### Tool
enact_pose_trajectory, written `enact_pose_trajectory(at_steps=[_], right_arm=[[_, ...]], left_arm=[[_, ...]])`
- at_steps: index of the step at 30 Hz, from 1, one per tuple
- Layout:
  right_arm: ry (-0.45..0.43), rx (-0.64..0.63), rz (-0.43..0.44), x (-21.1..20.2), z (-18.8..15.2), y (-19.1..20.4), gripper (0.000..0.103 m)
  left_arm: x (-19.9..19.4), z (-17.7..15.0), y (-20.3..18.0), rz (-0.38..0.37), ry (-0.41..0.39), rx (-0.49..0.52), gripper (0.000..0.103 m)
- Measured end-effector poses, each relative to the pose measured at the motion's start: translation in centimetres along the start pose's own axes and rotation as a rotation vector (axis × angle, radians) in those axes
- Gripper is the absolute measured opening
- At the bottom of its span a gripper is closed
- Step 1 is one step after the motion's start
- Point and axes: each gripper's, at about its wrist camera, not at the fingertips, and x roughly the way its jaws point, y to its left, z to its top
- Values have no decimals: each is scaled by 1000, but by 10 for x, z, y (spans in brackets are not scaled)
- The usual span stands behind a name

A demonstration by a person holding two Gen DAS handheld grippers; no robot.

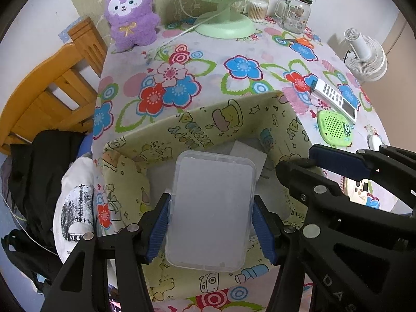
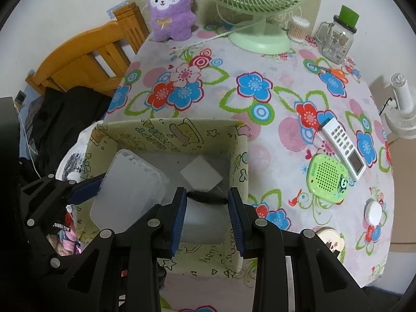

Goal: Organize rigid objects
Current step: 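Lower the power bank into the box with the left tool while the right tool releases the key inside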

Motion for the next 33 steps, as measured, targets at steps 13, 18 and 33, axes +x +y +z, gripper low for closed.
enact_pose_trajectory(at_steps=[13, 18, 33], right_arm=[[-9, 31, -99, -1, -6, -19, 75], [32, 54, -102, 7, -14, -27, 75], [56, 76, -78, 9, -25, -38, 76]], left_arm=[[20, 0, -9, -40, 42, 24, 63], [26, -2, -18, -54, 53, 50, 77], [22, -7, -28, -24, 69, 46, 97]])
